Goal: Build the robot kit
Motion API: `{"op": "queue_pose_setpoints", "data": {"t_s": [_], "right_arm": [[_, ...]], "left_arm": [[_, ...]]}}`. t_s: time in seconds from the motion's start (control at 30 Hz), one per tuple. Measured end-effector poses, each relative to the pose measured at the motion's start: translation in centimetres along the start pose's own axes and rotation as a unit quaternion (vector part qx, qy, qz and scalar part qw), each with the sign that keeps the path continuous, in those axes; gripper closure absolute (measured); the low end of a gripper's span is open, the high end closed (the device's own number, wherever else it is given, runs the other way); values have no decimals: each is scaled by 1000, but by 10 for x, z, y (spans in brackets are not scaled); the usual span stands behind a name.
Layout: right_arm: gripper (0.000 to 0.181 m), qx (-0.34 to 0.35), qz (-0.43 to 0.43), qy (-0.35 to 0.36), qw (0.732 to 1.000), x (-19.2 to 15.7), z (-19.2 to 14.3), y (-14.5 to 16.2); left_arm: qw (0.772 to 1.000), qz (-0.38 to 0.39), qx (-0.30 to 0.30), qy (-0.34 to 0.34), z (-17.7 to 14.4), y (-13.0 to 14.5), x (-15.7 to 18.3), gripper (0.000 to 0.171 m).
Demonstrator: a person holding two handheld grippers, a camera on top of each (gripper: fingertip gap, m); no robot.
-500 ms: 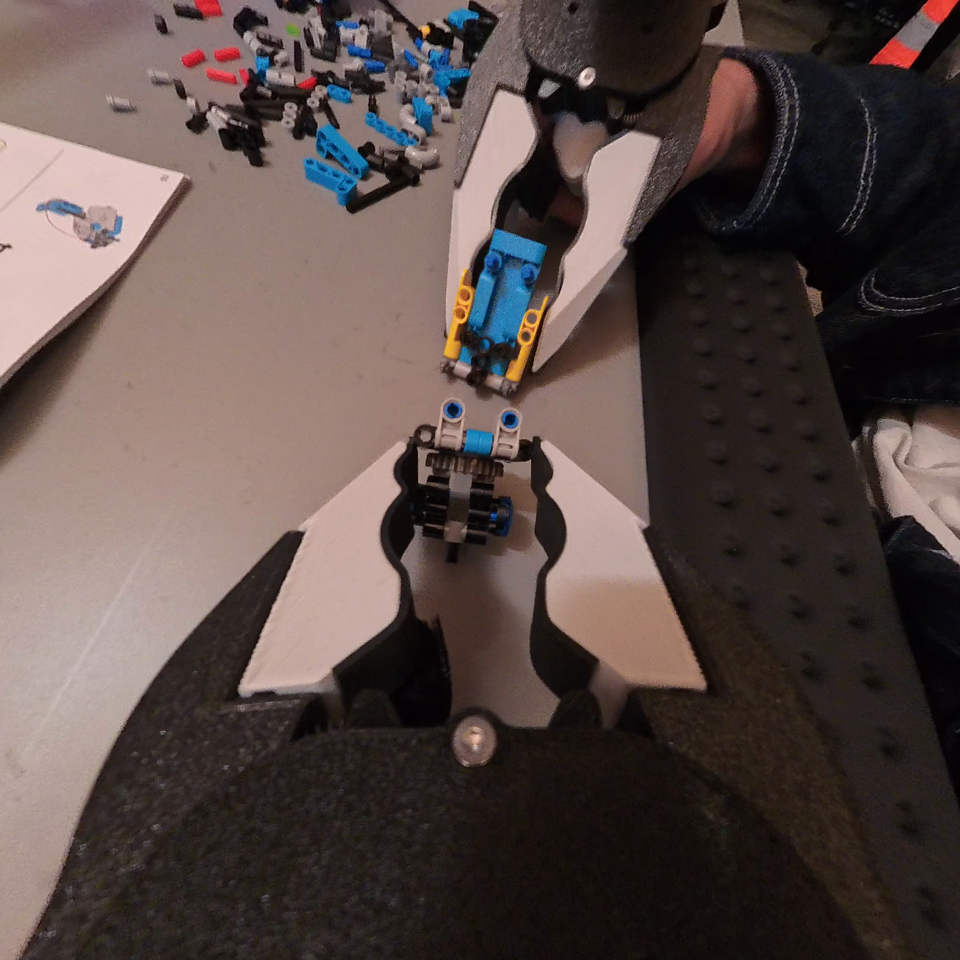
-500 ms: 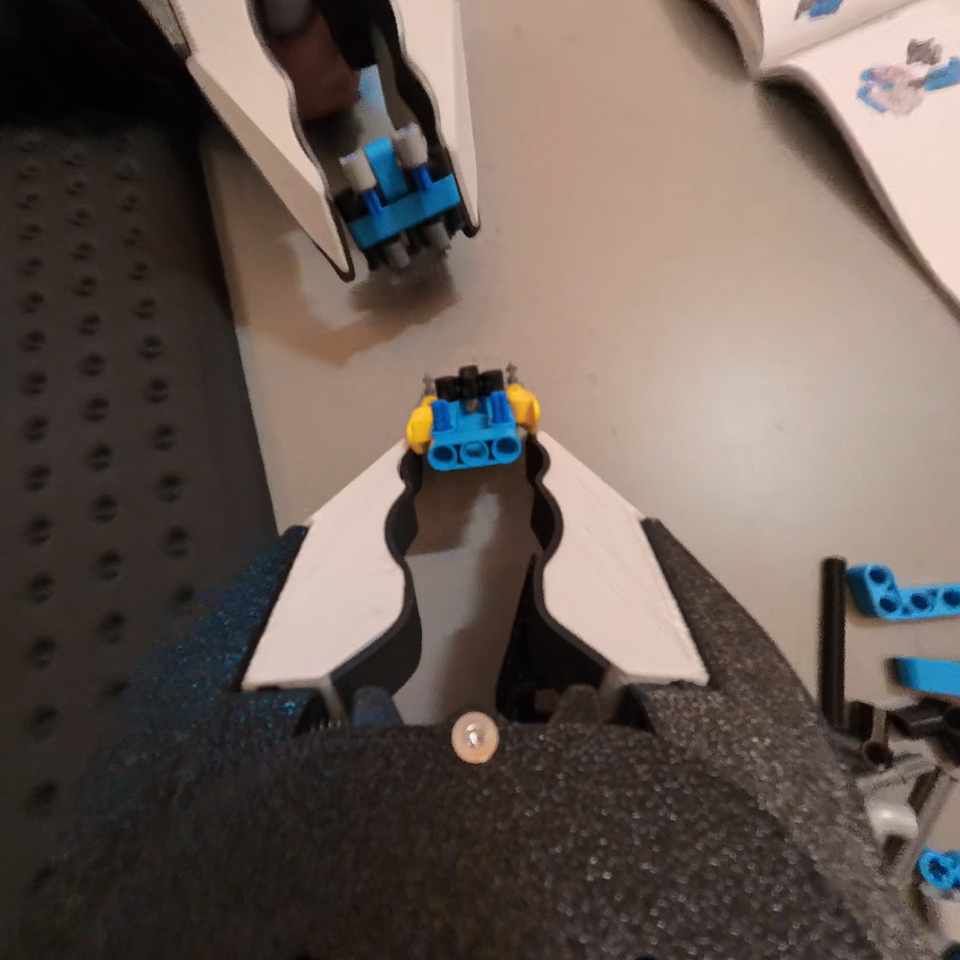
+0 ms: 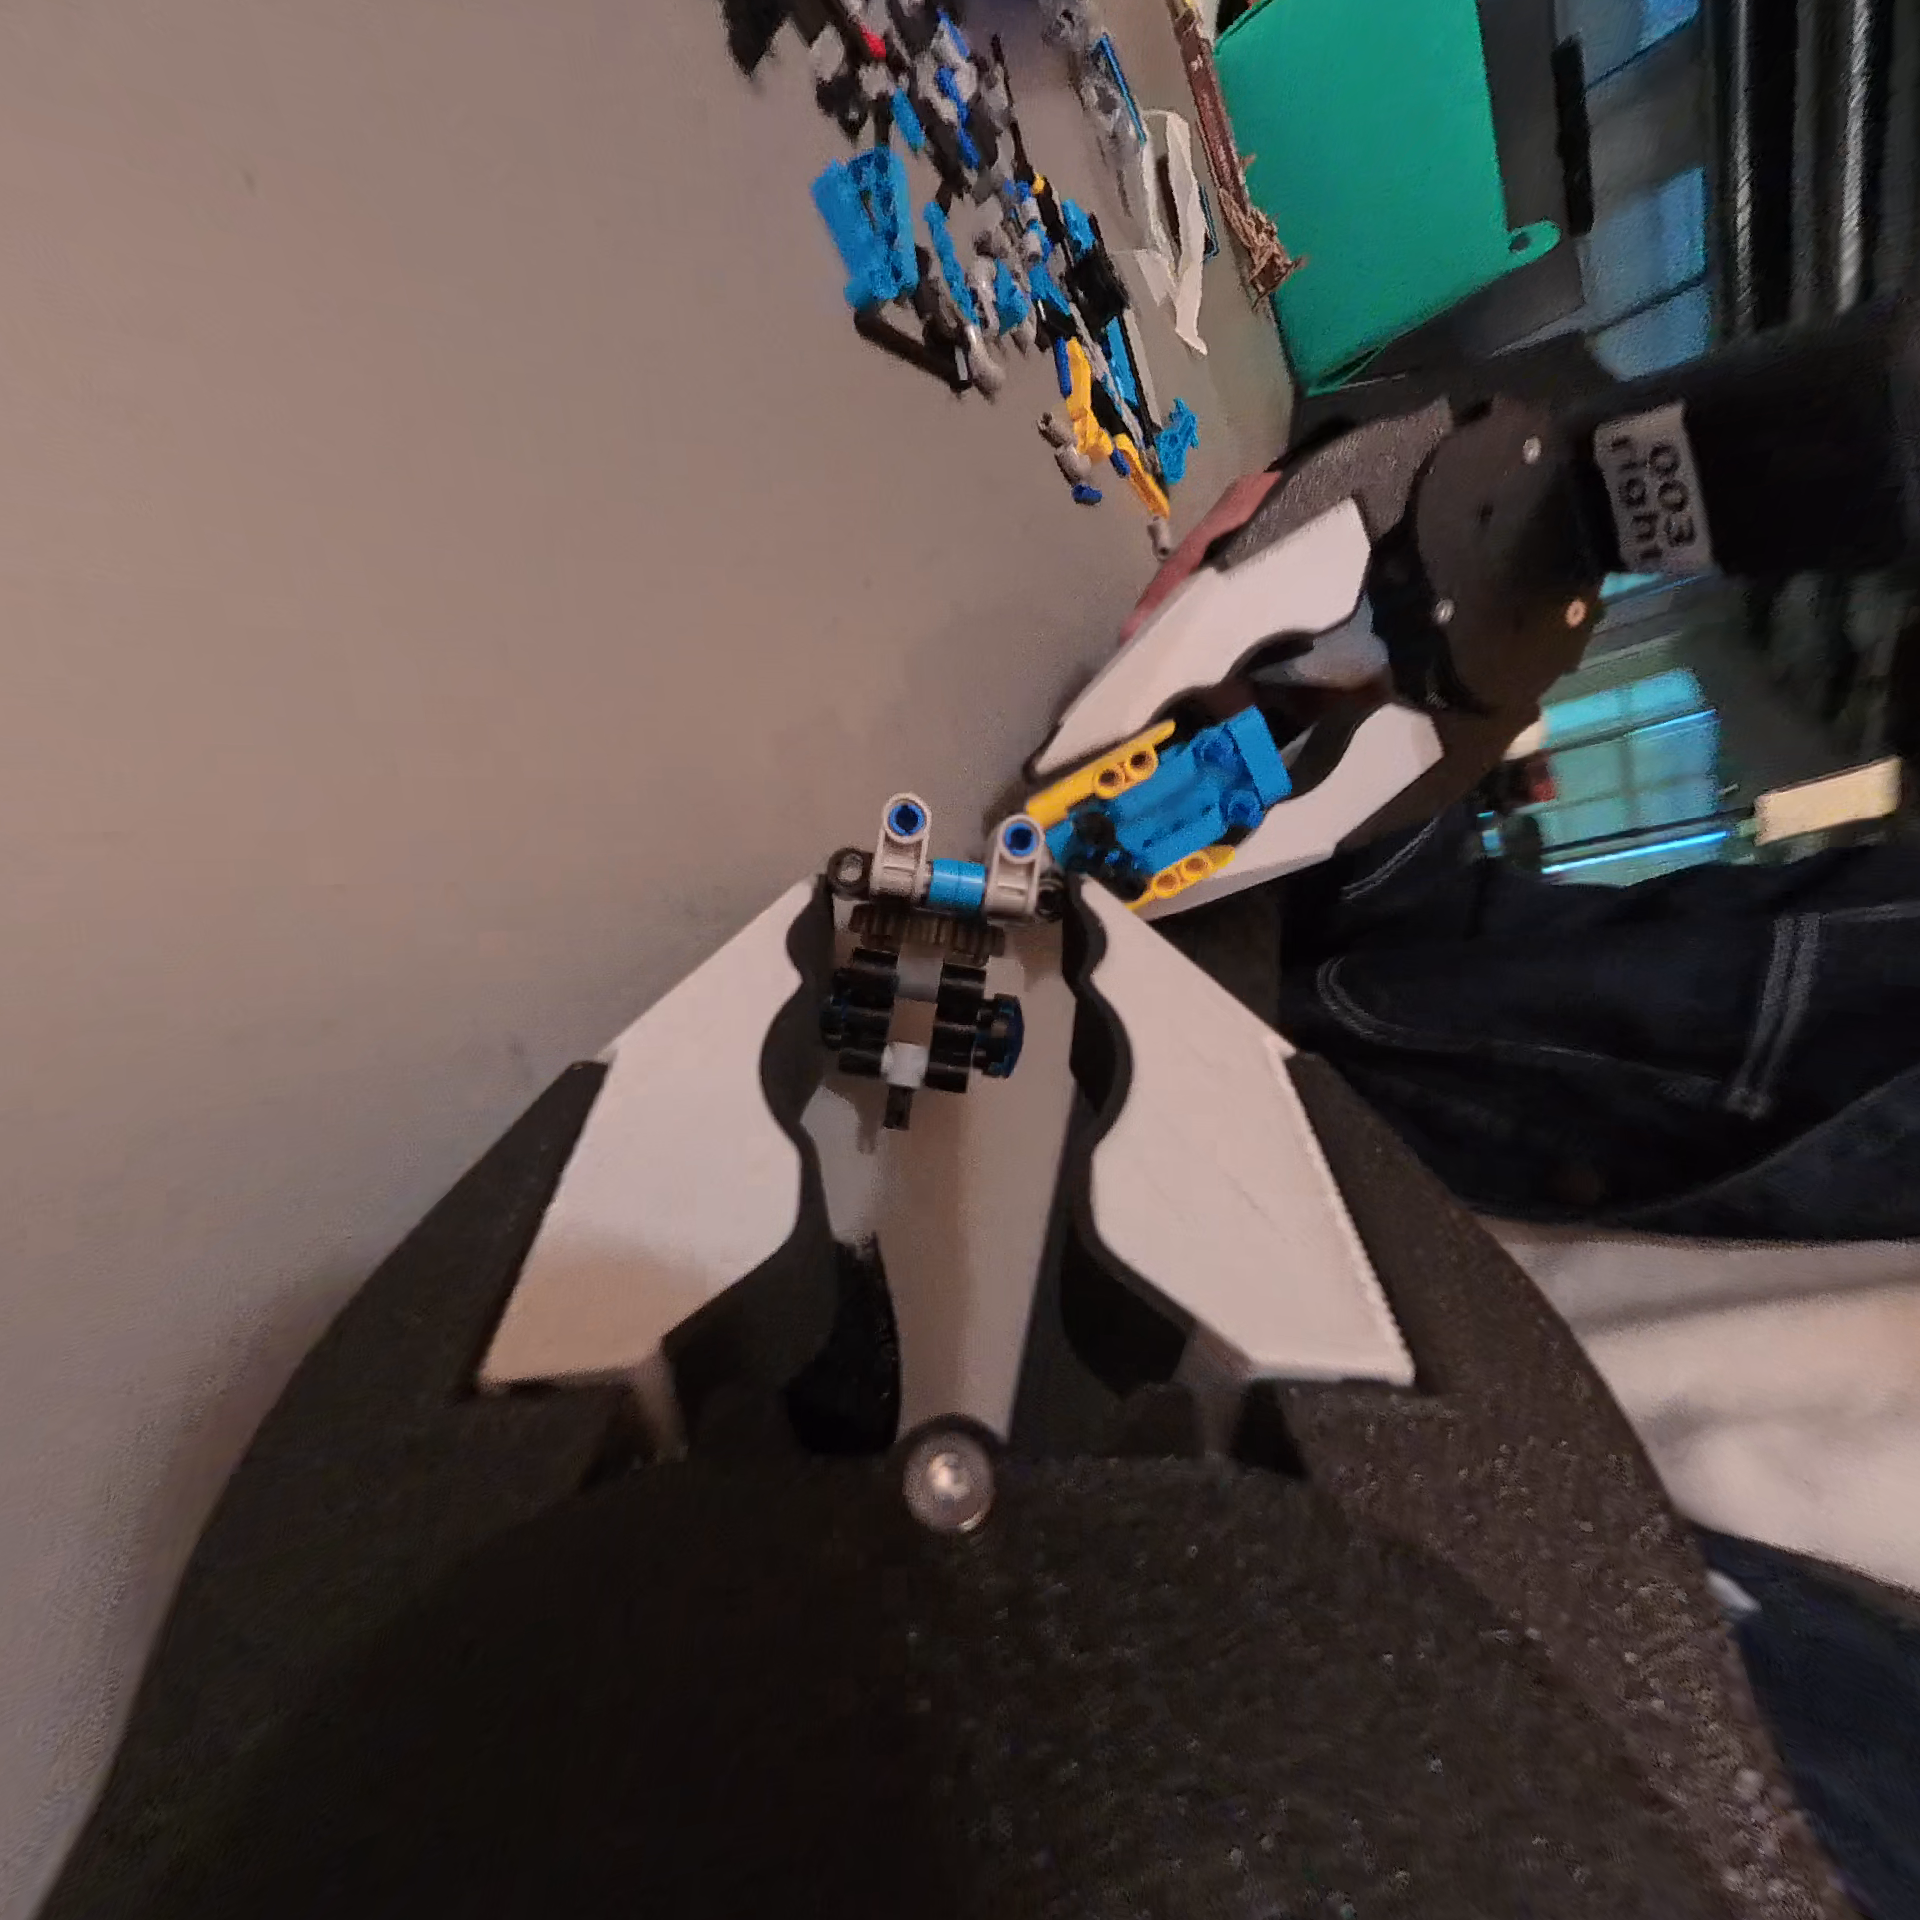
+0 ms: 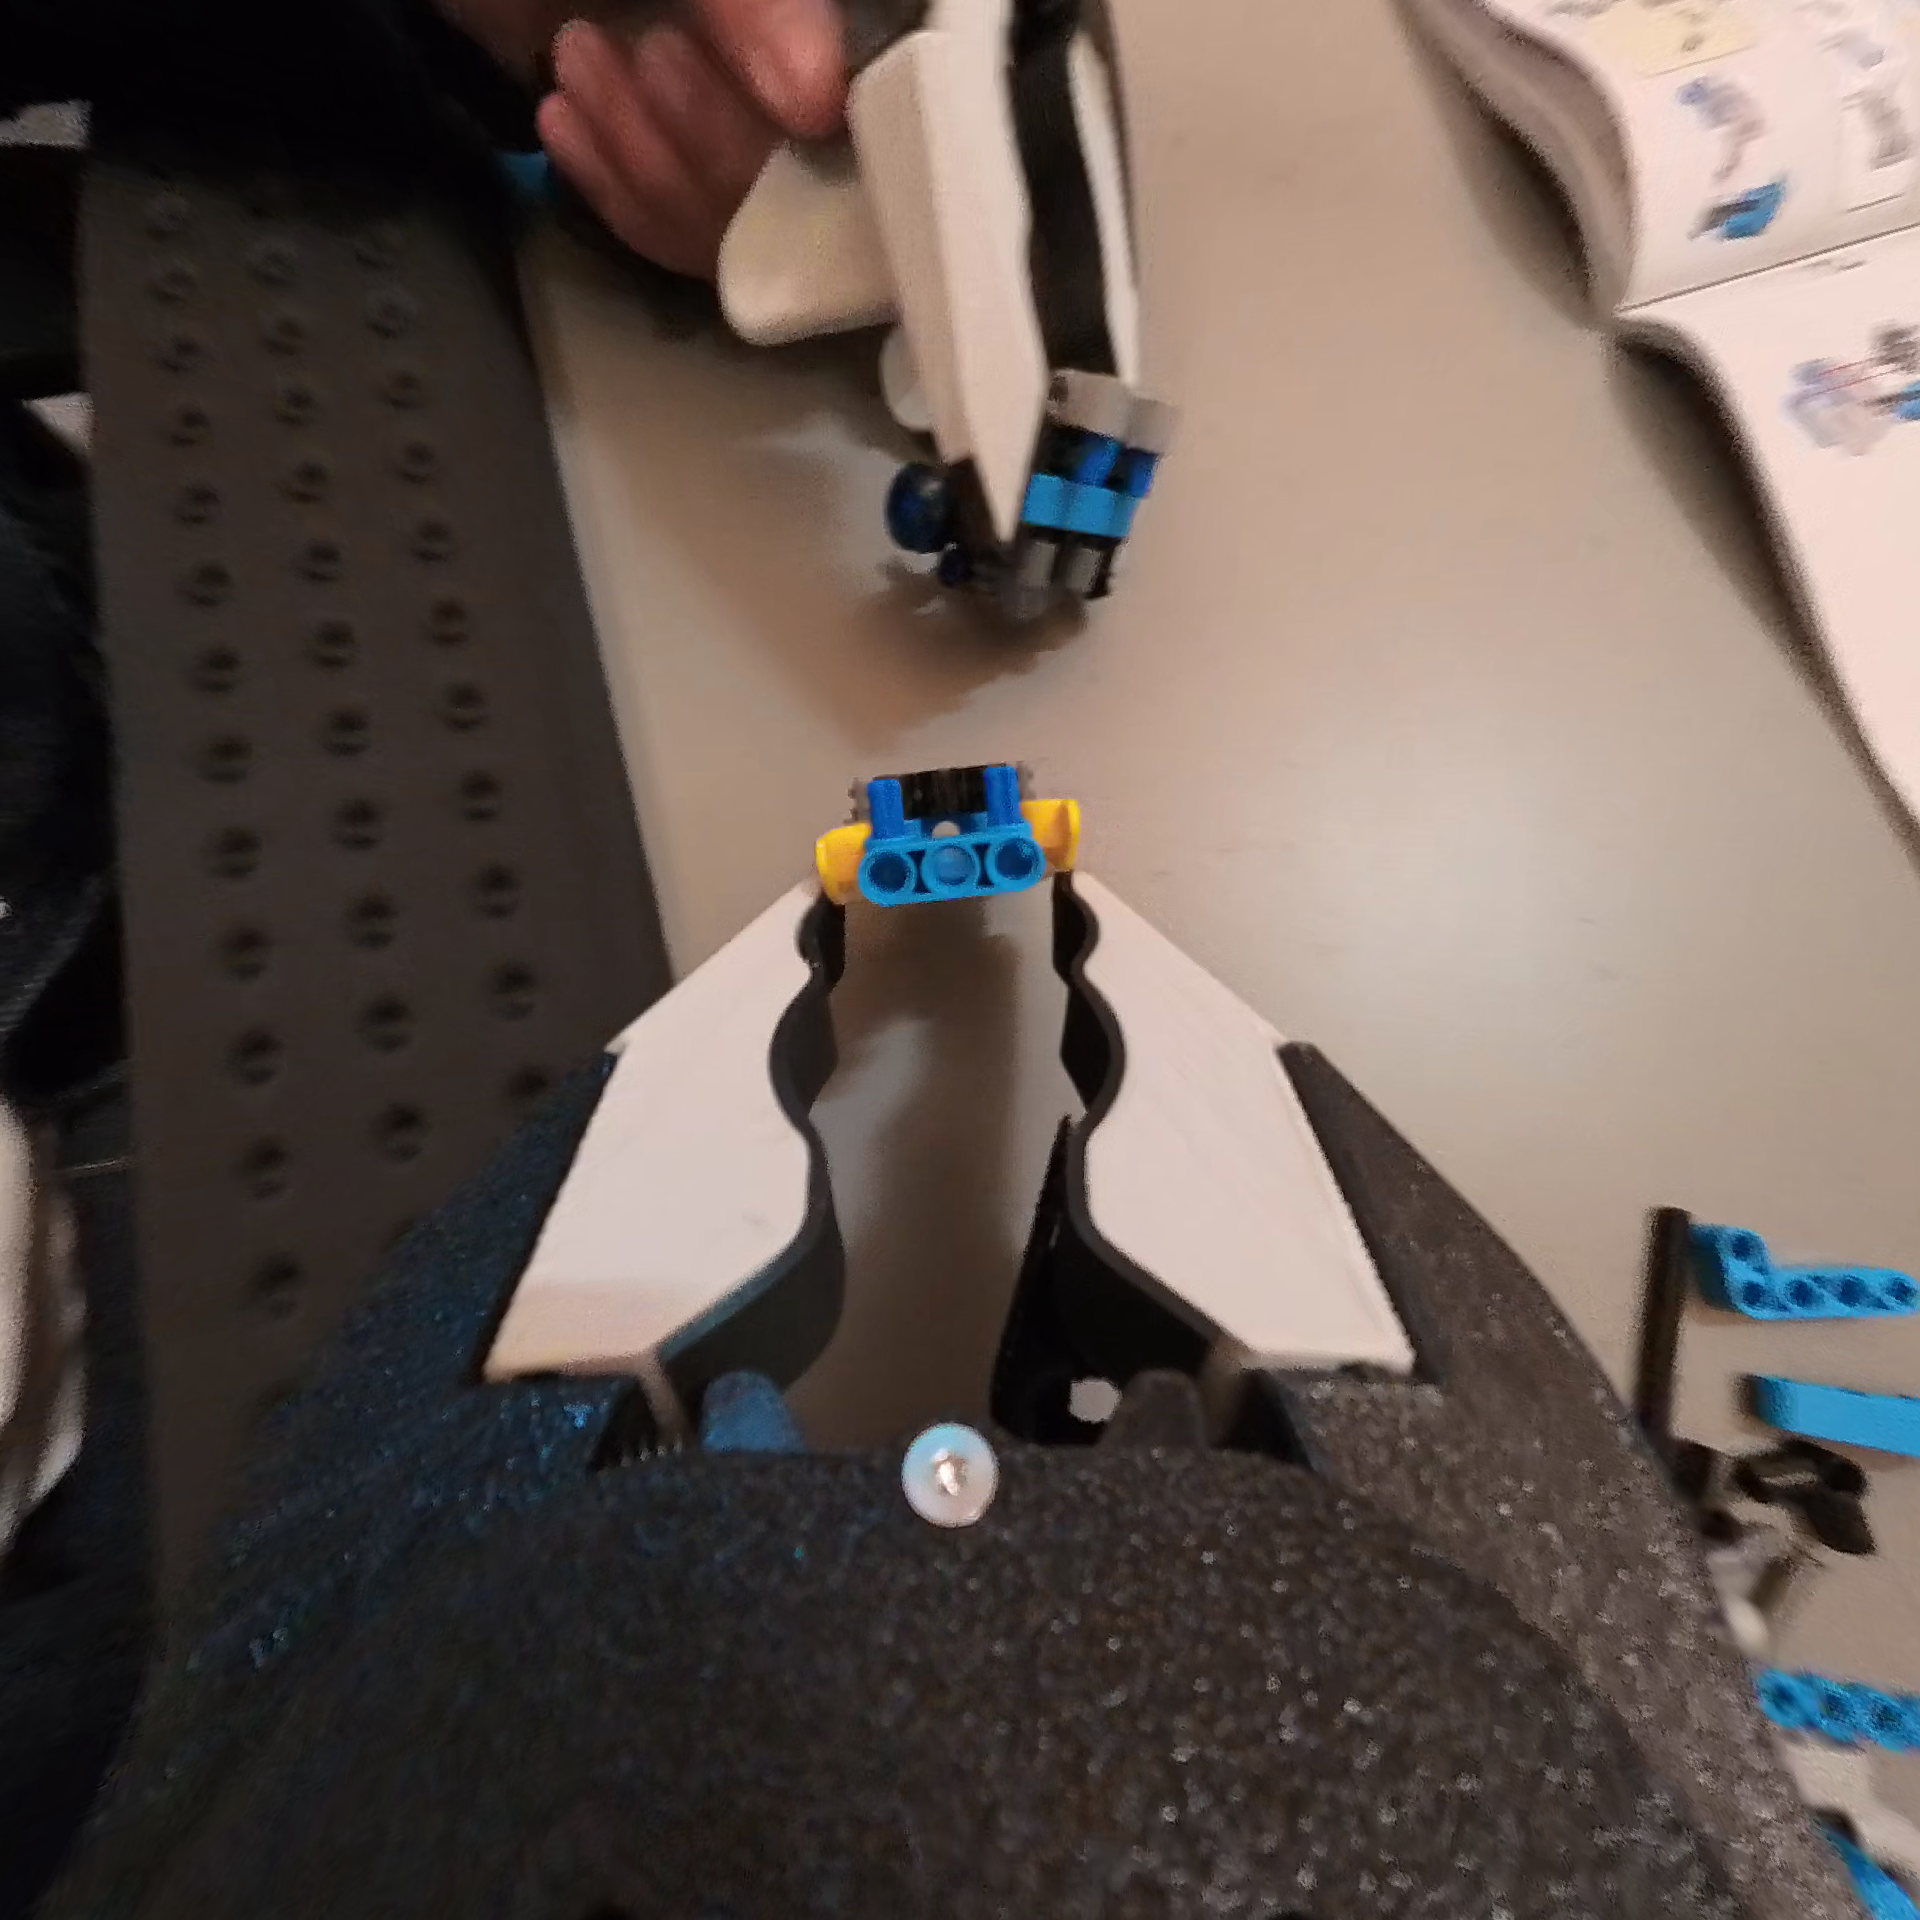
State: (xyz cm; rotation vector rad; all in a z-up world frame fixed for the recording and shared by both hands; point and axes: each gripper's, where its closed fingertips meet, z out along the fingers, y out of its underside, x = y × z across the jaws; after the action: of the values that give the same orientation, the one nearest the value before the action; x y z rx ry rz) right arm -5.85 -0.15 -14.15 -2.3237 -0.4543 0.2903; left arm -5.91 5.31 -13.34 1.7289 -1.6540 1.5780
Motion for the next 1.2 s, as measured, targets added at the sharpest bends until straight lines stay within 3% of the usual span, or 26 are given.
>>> {"op": "queue_pose_setpoints", "data": {"t_s": [0.1,0.2,0.3,0.4,0.57,0.67,0.8,0.83,0.97,1.0,1.07,1.13,1.2], "right_arm": [[141,3,1,-19,1000,-4,4,0],[141,31,23,-11,999,3,9,-5],[141,31,-9,29,999,9,11,-5],[141,44,-5,21,999,4,12,-8],[141,33,-6,40,999,11,13,0],[142,39,0,46,998,15,10,-1],[141,42,1,47,998,16,9,-1],[141,42,1,46,998,15,9,-1],[141,39,1,43,998,14,10,0],[141,37,-1,44,998,14,10,1],[142,35,-5,44,998,13,11,2],[141,34,-7,47,998,14,11,1],[141,34,-8,52,998,15,11,1]], "left_arm": [[998,-47,-28,20,3,8,1,128],[999,-35,-36,16,4,8,0,128],[999,24,-46,-6,4,11,1,122],[989,117,-73,-44,-1,18,-1,118],[955,223,-86,-174,-17,17,-19,110],[938,273,-75,-198,-16,24,-4,110],[869,402,-72,-281,-21,27,-4,115],[870,401,-70,-277,-20,29,-3,117],[928,287,-72,-228,-4,39,-8,113],[930,275,-59,-237,-3,34,-11,118],[928,265,-48,-257,-1,28,-15,110],[920,269,-47,-281,2,25,-18,126],[906,285,-58,-308,1,24,-20,129]]}}
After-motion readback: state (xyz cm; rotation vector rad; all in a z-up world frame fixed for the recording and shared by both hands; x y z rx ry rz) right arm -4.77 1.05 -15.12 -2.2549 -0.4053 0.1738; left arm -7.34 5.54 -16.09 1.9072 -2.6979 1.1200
